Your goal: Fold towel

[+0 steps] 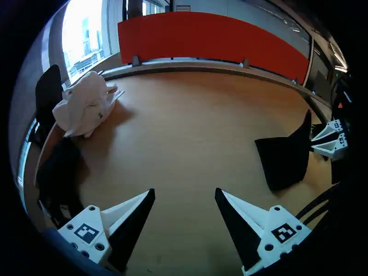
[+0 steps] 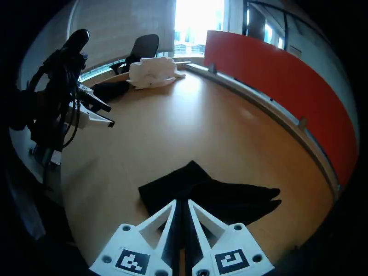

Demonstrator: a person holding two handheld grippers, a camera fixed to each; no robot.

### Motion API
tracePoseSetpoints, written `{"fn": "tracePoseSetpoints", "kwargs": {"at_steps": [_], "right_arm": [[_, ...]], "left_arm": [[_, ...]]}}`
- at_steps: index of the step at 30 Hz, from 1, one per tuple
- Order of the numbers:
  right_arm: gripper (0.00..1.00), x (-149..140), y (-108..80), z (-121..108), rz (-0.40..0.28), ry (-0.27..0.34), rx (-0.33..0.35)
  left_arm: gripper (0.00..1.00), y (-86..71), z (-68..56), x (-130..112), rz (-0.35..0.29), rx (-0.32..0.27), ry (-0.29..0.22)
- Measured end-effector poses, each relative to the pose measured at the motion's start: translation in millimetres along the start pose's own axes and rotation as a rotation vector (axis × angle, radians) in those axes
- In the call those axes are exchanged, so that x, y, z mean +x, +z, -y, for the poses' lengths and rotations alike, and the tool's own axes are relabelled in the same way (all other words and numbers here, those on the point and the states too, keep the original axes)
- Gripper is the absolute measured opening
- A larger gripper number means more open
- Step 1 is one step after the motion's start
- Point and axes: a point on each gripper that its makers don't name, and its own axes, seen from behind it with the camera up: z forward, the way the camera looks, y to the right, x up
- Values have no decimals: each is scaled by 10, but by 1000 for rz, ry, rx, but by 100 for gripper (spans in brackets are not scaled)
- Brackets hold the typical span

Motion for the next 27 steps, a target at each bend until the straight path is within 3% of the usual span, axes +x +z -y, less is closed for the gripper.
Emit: {"fn": "tracePoseSetpoints", "kwargs": {"at_steps": [9,17,18,24,27], "right_arm": [[4,-59,254,250,32,0,60],[12,-141,298,242,53,20,56],[16,-146,296,236,54,23,55],[66,-169,257,195,61,36,43],[81,-205,228,174,68,39,37]], "left_arm": [[97,-43,92,-44,1,14,-13],[97,-55,146,-74,4,21,-16],[97,-55,148,-75,4,21,-15],[97,-50,139,-62,4,19,-9],[97,-49,133,-51,2,18,-9]]}}
